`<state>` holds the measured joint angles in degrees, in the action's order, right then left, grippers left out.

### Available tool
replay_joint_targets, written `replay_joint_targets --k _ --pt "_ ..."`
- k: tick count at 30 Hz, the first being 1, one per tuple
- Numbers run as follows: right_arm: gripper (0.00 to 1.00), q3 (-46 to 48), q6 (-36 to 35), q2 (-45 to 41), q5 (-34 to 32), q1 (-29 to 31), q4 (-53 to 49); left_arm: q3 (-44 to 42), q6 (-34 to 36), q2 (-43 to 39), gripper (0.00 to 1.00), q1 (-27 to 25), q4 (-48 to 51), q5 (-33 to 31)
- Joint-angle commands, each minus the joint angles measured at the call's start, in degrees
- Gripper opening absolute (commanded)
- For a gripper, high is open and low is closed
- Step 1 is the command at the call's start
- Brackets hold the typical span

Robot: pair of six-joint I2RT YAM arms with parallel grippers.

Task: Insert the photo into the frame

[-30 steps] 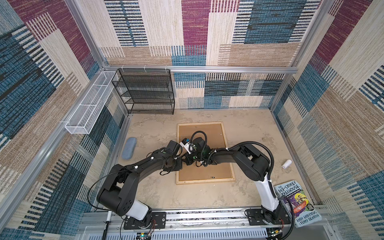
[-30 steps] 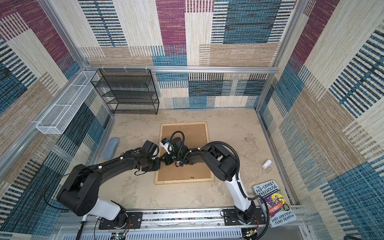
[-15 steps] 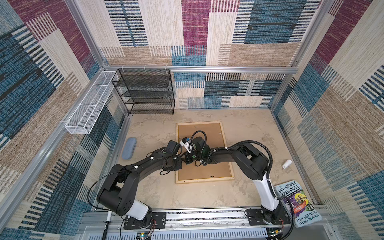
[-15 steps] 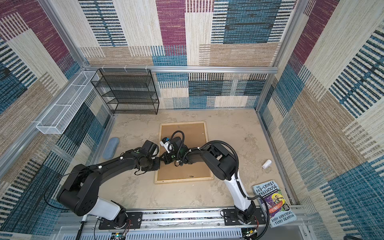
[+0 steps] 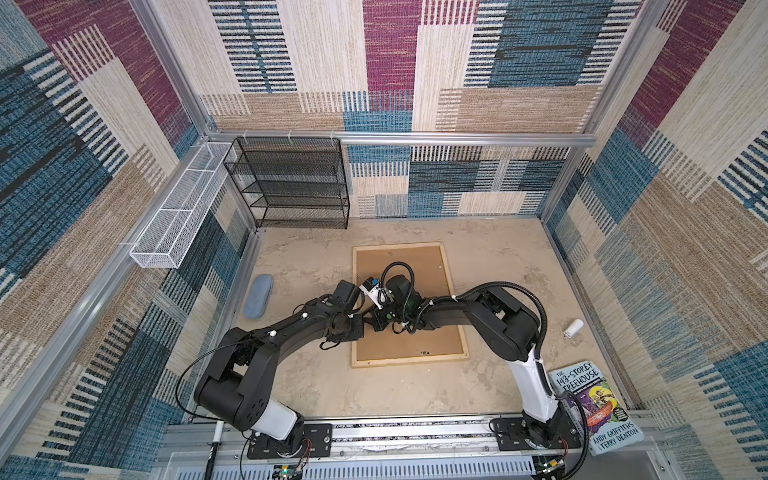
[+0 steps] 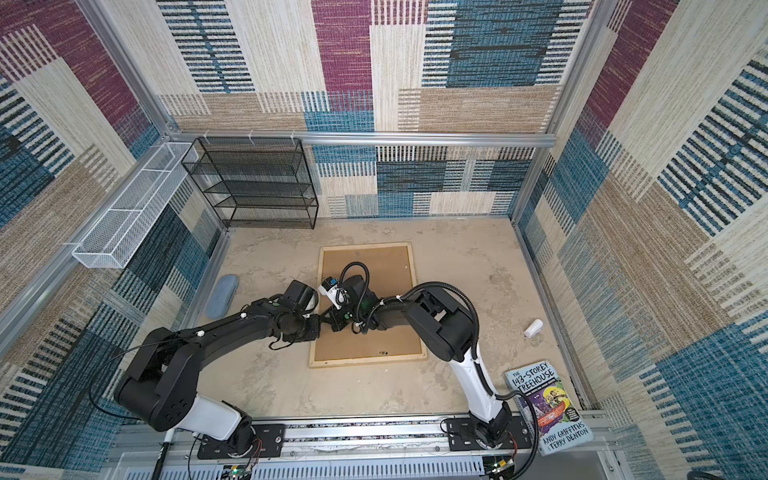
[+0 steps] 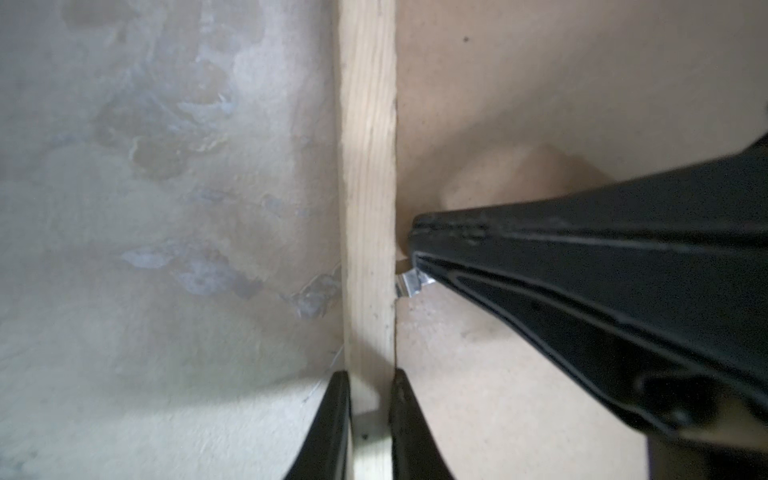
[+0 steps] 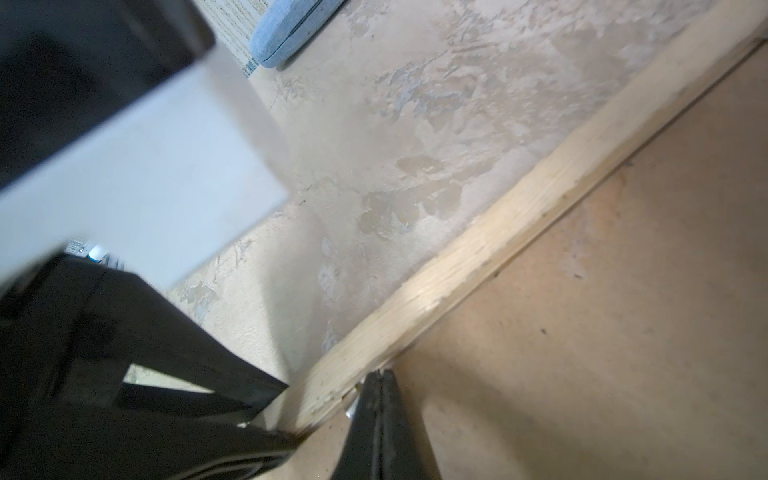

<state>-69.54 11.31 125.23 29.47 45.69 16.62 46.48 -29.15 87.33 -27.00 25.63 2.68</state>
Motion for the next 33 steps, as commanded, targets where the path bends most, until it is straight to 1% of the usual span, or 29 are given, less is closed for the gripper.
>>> replay_joint_targets --k 1,3,6,12,13,15,21,24,25,28,33 --pt "0.00 0.4 0.1 2.0 -4.2 0.1 -21.1 0.2 2.9 0.4 0.18 -0.1 -4.6 1.5" --pt "0.00 -0.4 2.1 2.5 -5.3 -0.1 -21.4 0.3 2.9 0.4 0.17 -0.1 -4.5 1.4" --pt "0.00 -0.6 5.2 2.5 -4.8 -0.8 -20.8 0.2 2.9 0.4 0.17 -0.1 -4.4 1.4" --pt "0.00 0.6 7.4 0.7 -2.6 -1.1 -18.9 -0.1 2.8 0.3 0.17 -0.1 -4.5 1.3" --pt "0.02 0.8 7.8 0.4 -2.3 -1.3 -18.8 -0.1 2.8 0.4 0.17 -0.1 -4.6 1.3" --pt "0.15 1.6 8.6 -0.4 -1.3 -2.1 -18.3 -0.1 2.8 0.4 0.17 -0.1 -4.6 1.1" --pt "0.36 3.0 10.0 -2.4 3.6 -4.0 -17.0 -0.3 2.7 0.1 0.17 -0.1 -4.4 0.8" --pt "0.48 2.6 10.8 -1.8 7.9 -4.1 -17.2 -0.3 2.7 -0.1 0.17 -0.1 -4.4 0.7" --pt "0.49 2.2 11.2 -1.2 9.9 -4.0 -17.3 -0.3 2.7 -0.1 0.17 -0.1 -4.5 0.7" --pt "0.50 1.5 12.8 0.2 14.6 -4.1 -17.5 -0.1 2.7 -0.1 0.17 -0.1 -4.3 0.7" --pt "0.57 1.3 13.9 0.8 19.0 -4.0 -18.8 -0.7 2.6 -0.6 0.17 -0.1 -4.4 0.2"
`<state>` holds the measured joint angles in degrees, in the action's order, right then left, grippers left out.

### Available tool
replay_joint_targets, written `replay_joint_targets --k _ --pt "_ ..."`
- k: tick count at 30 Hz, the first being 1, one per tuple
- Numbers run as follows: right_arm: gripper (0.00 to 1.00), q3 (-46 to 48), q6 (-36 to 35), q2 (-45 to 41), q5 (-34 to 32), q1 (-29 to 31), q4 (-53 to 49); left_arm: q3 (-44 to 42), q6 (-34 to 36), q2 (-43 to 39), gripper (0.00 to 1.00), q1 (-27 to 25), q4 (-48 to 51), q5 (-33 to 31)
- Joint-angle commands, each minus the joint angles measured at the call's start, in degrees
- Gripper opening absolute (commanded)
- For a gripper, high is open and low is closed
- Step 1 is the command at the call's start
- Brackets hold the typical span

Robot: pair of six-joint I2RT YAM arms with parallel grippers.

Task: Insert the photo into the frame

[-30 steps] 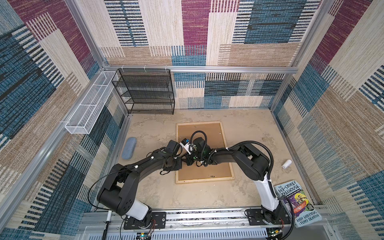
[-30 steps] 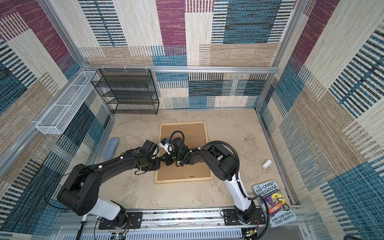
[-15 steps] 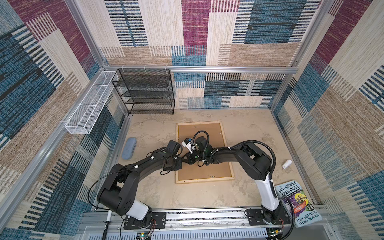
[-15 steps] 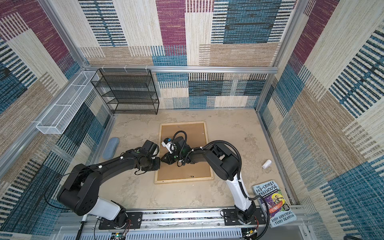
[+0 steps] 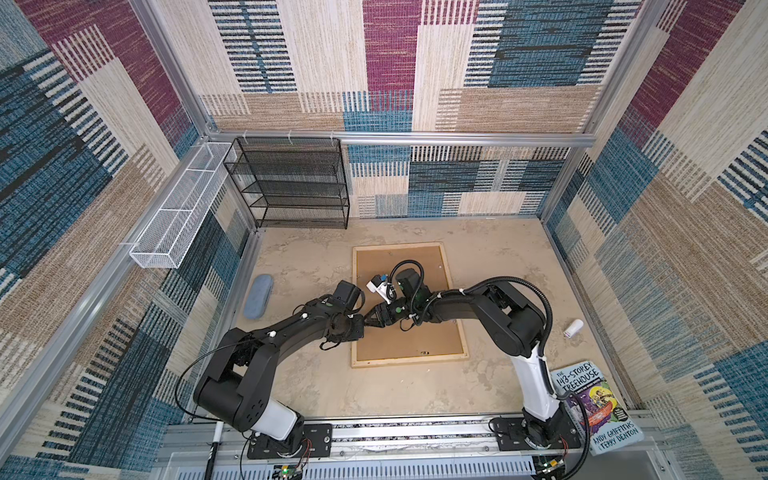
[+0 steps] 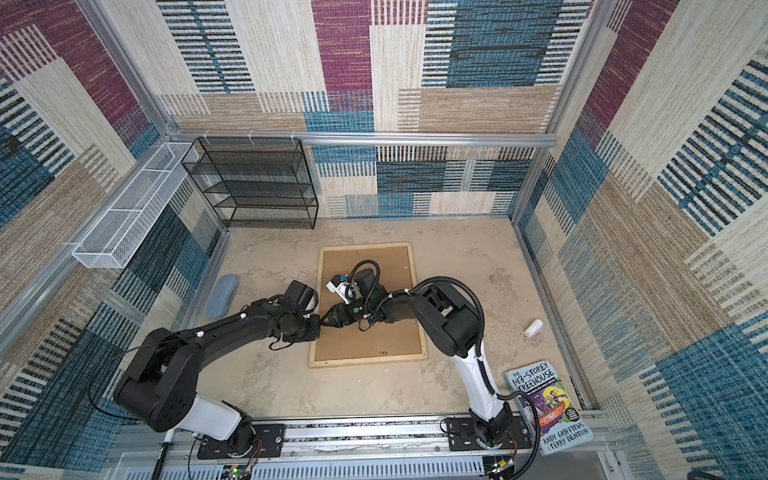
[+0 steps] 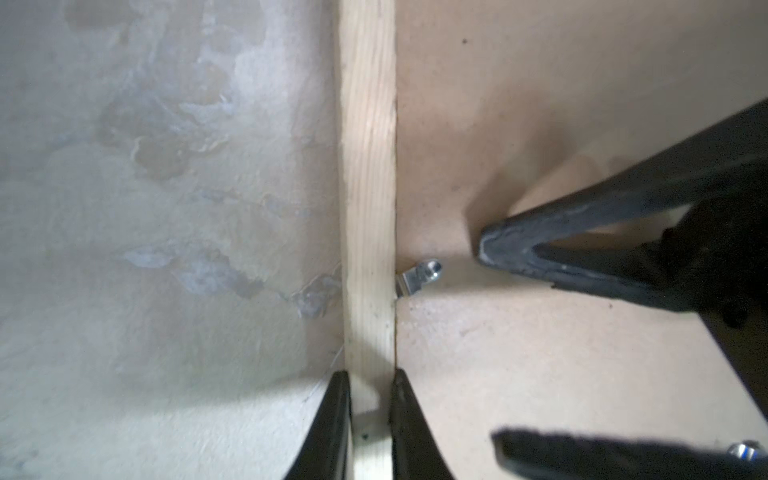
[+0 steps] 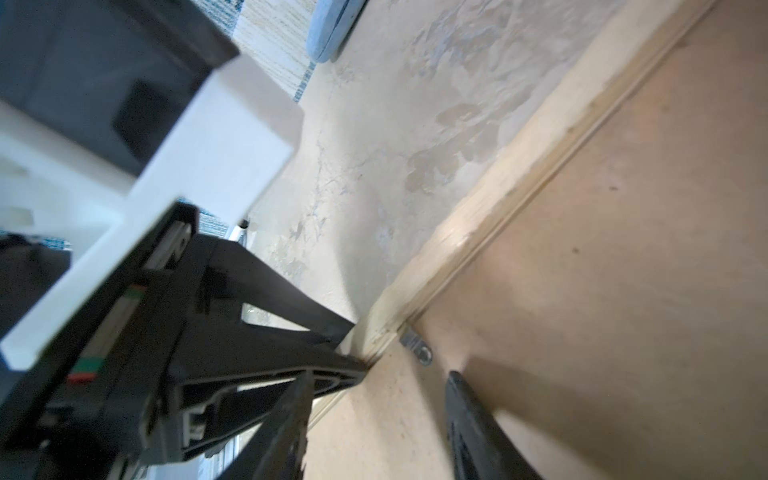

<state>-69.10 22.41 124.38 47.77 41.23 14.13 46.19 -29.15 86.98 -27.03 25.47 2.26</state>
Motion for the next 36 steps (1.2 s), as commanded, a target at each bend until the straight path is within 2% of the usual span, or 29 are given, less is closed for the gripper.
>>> replay_joint_targets --k 1,8,21,36 --pt "0.58 0.8 3.4 1.7 1.3 0.4 -16.3 -0.5 2.5 -0.4 0.16 0.0 -4.5 0.6" --pt "0.62 -0.2 8.8 2.5 -0.2 0.5 -15.0 -0.5 2.5 -0.7 0.16 0.0 -4.6 0.9" --pt "0.62 7.3 26.3 1.2 -3.5 0.5 1.3 -0.9 2.3 -1.7 0.16 0.0 -4.9 1.1" --pt "0.63 6.6 33.4 2.5 -9.1 2.5 5.1 -1.4 2.3 -2.6 0.16 0.0 -5.8 1.7"
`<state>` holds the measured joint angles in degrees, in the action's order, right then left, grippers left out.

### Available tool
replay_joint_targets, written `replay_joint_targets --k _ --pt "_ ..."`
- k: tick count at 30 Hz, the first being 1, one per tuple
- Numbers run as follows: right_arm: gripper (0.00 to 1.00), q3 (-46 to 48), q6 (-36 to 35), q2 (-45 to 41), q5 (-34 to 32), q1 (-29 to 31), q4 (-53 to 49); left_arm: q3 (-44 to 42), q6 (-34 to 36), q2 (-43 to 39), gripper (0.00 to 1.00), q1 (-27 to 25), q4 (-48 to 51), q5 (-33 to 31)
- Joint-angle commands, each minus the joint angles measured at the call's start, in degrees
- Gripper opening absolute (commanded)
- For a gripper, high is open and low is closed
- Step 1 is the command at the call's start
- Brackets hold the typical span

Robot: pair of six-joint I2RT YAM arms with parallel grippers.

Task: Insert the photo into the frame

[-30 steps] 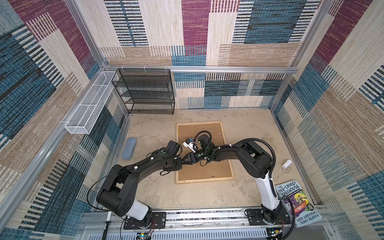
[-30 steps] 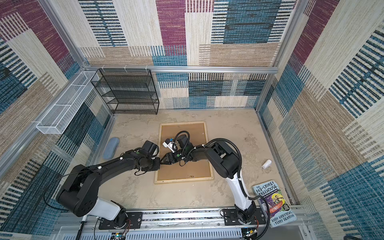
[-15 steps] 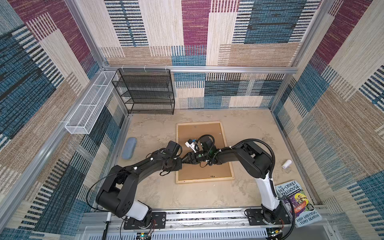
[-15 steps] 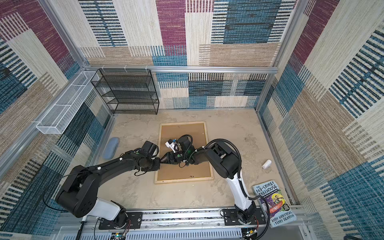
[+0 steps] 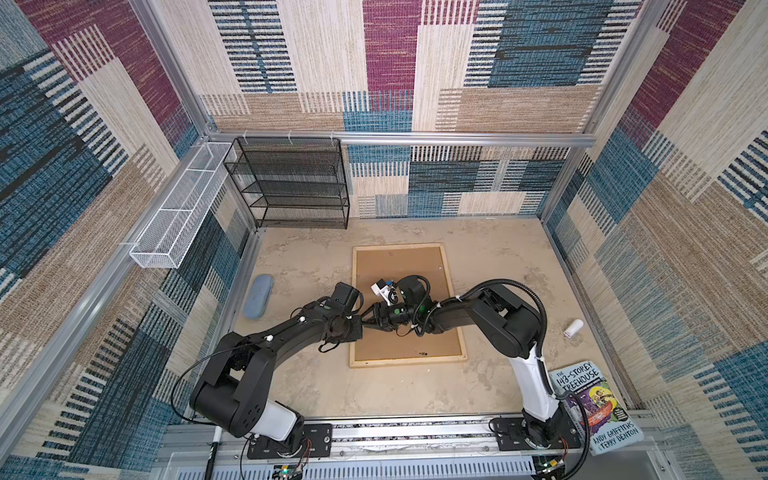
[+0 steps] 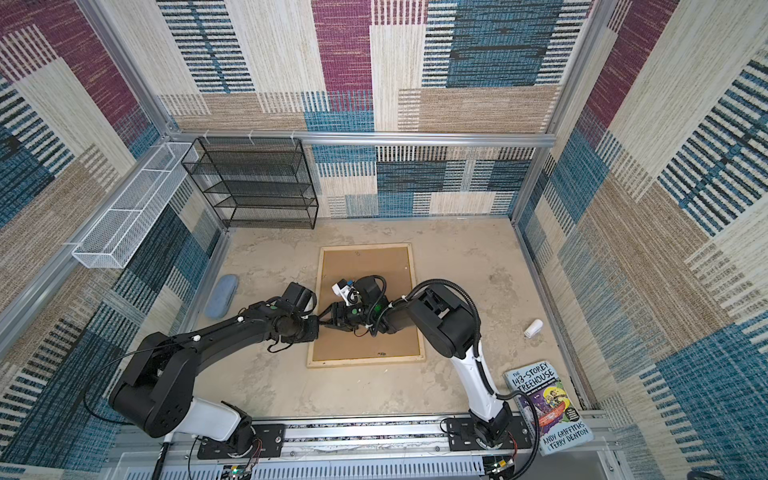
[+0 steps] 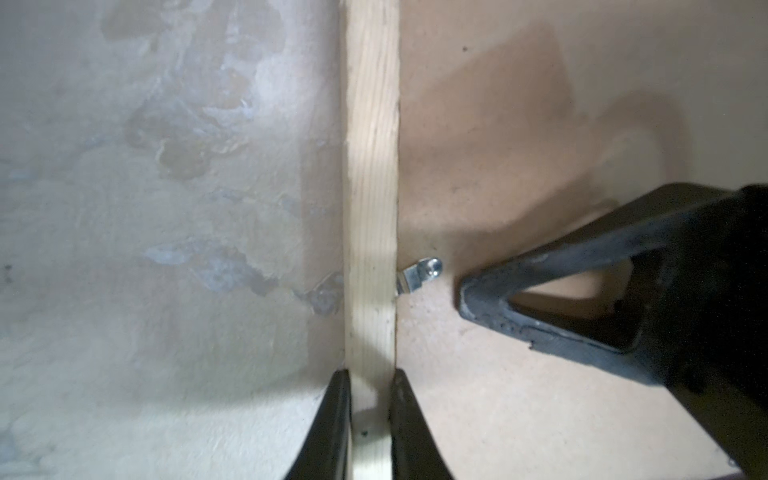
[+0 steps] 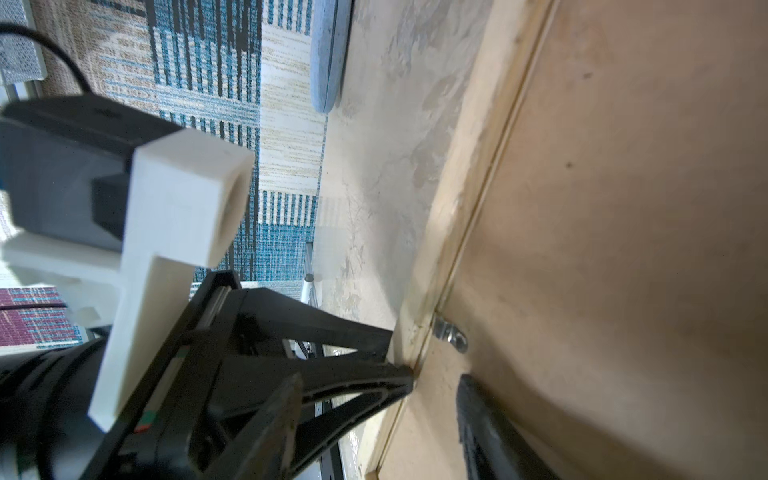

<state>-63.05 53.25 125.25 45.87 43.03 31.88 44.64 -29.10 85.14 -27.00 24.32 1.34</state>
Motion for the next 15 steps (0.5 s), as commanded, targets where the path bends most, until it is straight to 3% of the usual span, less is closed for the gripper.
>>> replay_joint_targets --k 1,15 --pt "0.63 0.6 3.1 1.7 -7.6 0.7 -12.2 0.2 2.3 -0.7 0.16 -0.1 -4.7 2.7" --pt "0.63 3.0 9.0 2.0 -11.3 0.7 -6.2 -0.5 2.3 -1.9 0.16 -0.1 -5.2 3.4"
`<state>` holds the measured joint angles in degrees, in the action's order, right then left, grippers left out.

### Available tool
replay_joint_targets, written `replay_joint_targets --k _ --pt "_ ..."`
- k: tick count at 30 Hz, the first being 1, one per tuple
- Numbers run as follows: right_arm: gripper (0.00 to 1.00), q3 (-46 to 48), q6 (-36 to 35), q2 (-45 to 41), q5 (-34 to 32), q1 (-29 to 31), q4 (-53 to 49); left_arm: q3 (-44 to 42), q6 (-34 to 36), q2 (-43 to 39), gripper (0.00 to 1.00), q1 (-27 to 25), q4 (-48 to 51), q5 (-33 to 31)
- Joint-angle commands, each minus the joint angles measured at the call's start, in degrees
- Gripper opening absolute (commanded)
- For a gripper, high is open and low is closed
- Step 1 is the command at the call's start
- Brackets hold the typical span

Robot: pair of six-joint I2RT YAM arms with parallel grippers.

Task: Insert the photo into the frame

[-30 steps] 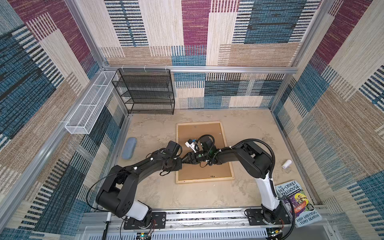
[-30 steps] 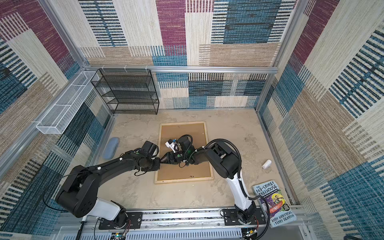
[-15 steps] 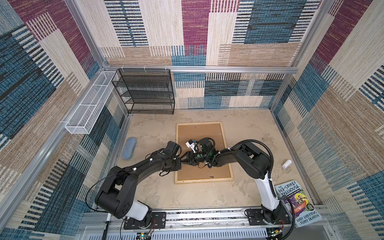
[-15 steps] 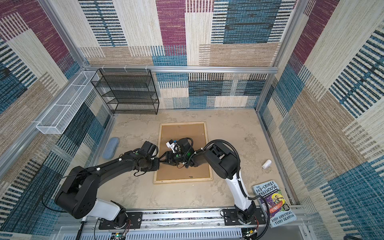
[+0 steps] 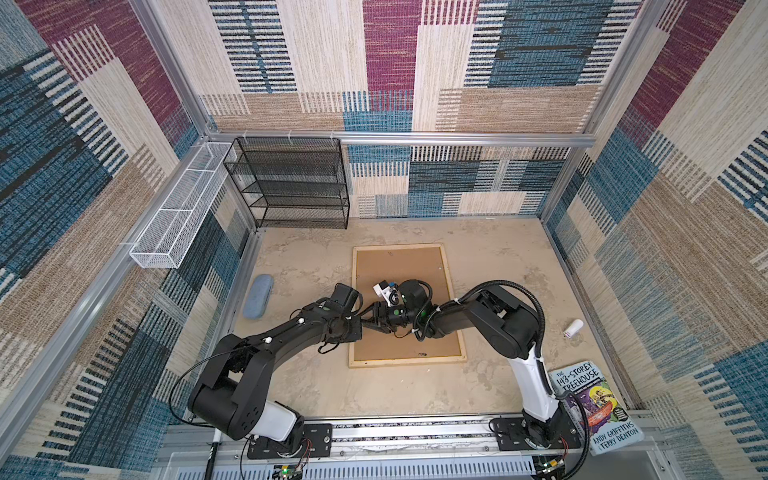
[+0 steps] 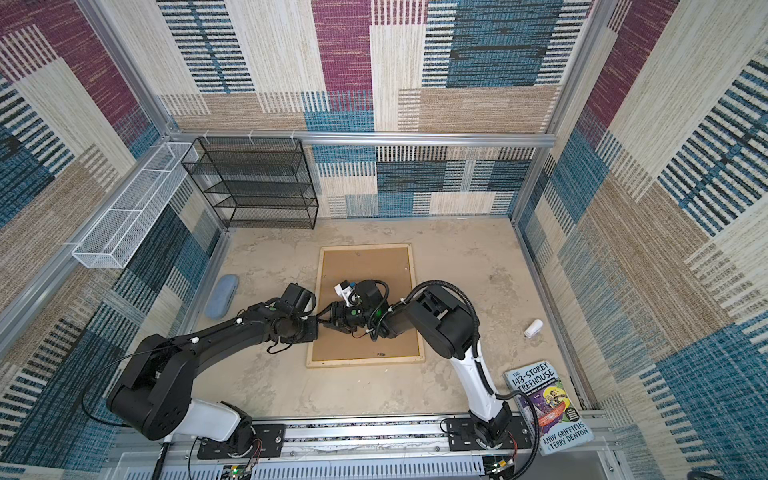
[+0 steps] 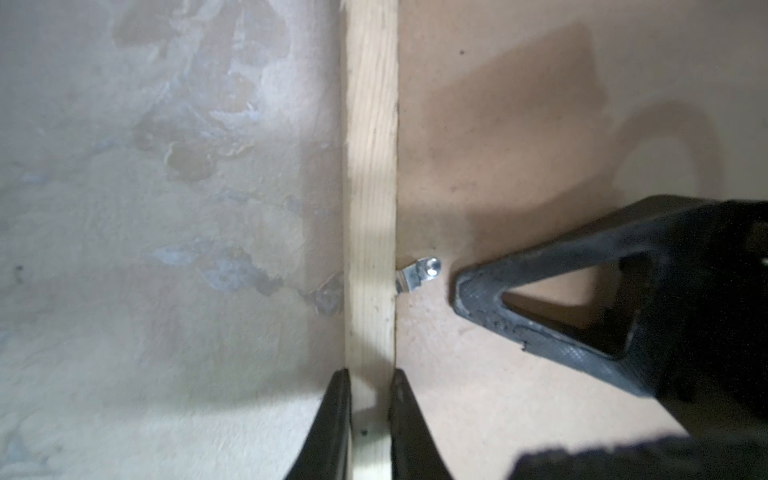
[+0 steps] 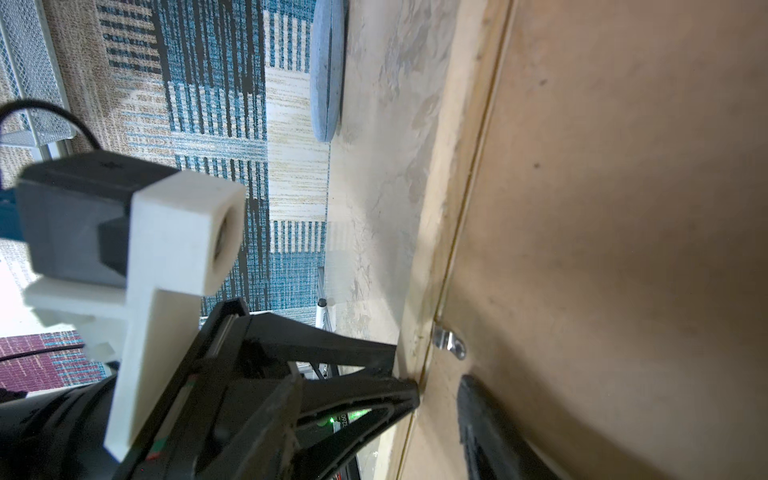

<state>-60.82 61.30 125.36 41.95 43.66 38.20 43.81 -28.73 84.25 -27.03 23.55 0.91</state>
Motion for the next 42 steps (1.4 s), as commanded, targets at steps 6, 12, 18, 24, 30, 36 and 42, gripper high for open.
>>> replay_joint_targets --k 6,12,18,24,30,36,42 --pt "0.63 0.4 1.6 2.7 -8.0 0.0 -12.0 0.3 1.9 -0.8 0.15 -0.1 -4.8 4.3" --pt "0.63 -0.4 2.2 3.7 -7.8 0.3 -11.4 0.2 2.2 -0.8 0.15 -0.1 -5.2 4.8" --pt "0.63 -0.9 2.4 4.3 -7.5 0.9 -11.1 -0.1 1.9 -0.7 0.15 -0.1 -5.8 5.3" --pt "0.63 -1.8 2.8 5.4 -6.9 1.5 -10.9 -0.2 2.0 -0.7 0.15 -0.1 -6.0 5.6" --pt "0.63 -1.3 3.1 5.1 -6.8 1.6 -10.2 -0.6 1.9 -1.1 0.15 -0.1 -5.8 5.0" --pt "0.63 -0.9 1.0 3.9 -5.5 0.2 -9.2 0.1 1.4 -2.7 0.28 0.0 -2.0 -0.8" --pt "0.63 -5.1 -3.2 4.8 -3.1 0.1 -13.0 1.7 1.5 -4.6 0.38 0.0 0.3 -3.2"
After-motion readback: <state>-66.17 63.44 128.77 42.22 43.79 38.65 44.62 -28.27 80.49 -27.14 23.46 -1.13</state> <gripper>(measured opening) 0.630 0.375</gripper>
